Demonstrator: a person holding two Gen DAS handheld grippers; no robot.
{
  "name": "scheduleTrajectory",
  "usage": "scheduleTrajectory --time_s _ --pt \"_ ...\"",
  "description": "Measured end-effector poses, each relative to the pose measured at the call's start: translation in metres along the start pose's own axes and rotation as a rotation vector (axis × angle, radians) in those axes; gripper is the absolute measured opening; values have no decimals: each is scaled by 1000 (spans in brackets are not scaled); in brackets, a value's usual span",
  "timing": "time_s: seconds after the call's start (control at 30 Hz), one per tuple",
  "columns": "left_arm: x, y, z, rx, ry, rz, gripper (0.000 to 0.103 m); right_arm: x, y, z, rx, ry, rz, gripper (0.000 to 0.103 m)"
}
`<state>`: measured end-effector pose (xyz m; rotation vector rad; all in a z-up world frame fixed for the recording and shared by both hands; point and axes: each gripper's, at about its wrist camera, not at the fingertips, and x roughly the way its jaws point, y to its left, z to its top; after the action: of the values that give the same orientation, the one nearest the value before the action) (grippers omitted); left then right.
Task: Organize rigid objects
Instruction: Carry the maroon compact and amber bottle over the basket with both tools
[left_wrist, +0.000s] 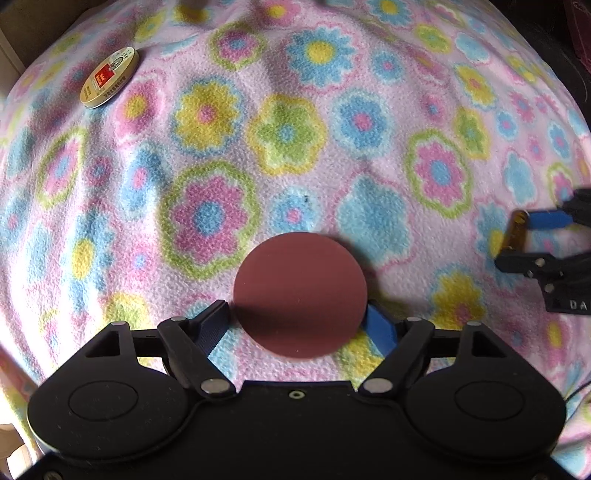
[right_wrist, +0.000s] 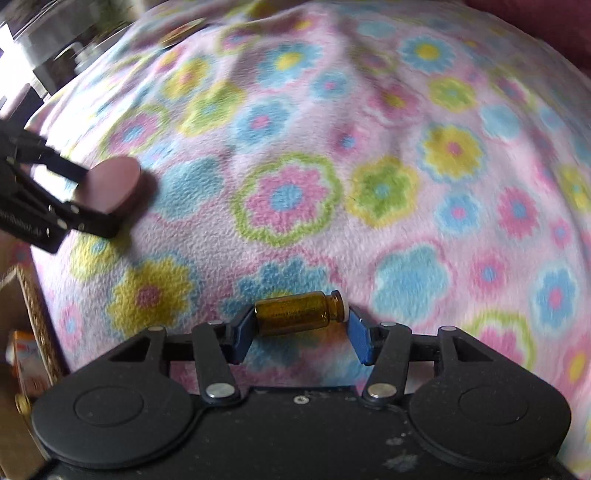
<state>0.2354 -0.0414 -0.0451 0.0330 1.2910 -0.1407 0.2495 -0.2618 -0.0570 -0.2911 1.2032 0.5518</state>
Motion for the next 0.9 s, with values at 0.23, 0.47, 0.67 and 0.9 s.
scheduleTrajectory --time_s 0.23,0.47,0.67,0.9 --pt "9 5 8 -27 7 -7 84 -12 13 -23 254 -34 -82 53" --pt "-4 7 4 -33 -24 3 71 -37 27 -33 438 -102 -113 53" --pt "-53 8 -17 -23 -69 13 71 -81 60 -47 541 -175 -114 53" --pt "-105 6 -67 14 -93 69 71 -132 127 -80 586 -233 -154 53"
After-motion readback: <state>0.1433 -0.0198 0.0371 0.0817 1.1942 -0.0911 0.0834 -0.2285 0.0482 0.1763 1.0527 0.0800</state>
